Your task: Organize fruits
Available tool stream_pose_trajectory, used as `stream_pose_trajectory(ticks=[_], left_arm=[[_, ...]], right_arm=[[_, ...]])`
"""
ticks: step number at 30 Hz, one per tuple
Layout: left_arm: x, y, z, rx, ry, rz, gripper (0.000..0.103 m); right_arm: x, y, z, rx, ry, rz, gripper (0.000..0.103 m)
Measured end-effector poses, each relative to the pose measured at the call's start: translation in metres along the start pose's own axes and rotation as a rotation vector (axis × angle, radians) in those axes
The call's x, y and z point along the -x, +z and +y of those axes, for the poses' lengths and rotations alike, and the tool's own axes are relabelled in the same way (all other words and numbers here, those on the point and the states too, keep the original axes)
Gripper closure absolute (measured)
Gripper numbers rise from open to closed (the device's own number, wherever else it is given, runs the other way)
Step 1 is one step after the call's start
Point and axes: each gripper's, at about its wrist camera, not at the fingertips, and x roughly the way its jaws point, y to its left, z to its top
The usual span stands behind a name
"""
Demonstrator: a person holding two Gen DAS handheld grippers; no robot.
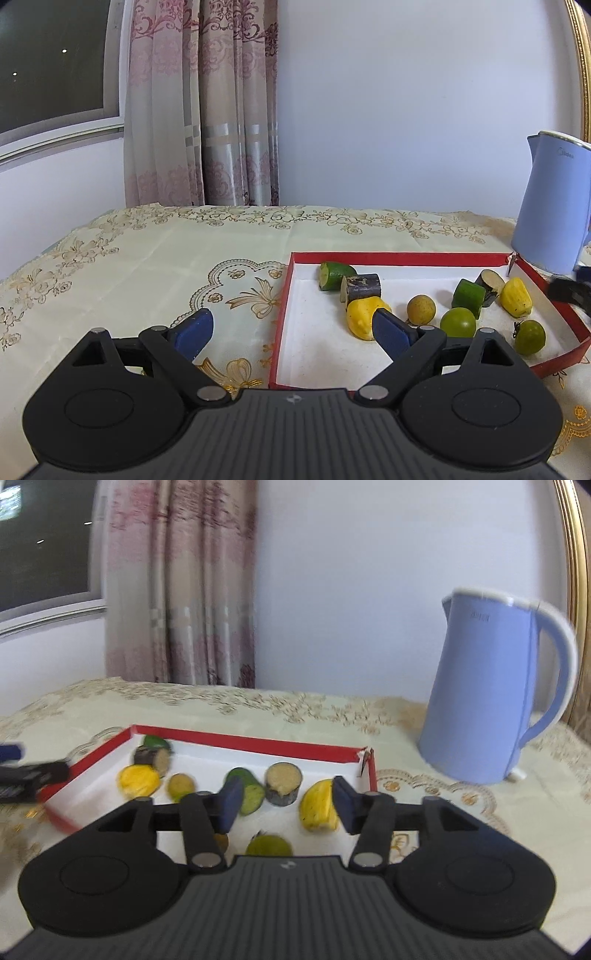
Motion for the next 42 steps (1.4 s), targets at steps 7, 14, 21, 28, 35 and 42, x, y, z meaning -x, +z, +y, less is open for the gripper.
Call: stream_pose_trajectory(ticks=[7, 14, 21, 28, 35, 42], left_arm=[[0.0, -0.001, -0.002, -0.005, 0.004, 0.001, 0.009], [0.0, -0.004, -0.006, -0.025, -0.003, 0.003, 0.009], [0.001, -0.006, -0.012, -0.055, 0.002, 0.002, 0.004], [0.003, -0.004, -0.011, -0.046, -0.002, 0.003, 0.003], [0.002, -0.004, -0.011, -0.044, -0.01, 0.005, 0.003], [0.004, -0.005, -0.013, -0.062, -0.022, 0.003, 0.003]], right_arm=[[0.063, -0.025, 0.008, -0.044, 0.008, -0.042, 0.033], [0.081, -0.042, 0.026, -0.087, -0.041, -0.082, 0.012], [0.074, -0.038, 0.05, -0.052, -0.022, -0.098, 0.01], [0.072, -0.044, 0.059, 0.003, 0.013, -0.07, 0.009], [0.072, -0.046, 0.062, 0.029, 0.001, -0.059, 0.004], [0.072, -0.051, 0.06, 0.041, -0.004, -0.026, 0.001]])
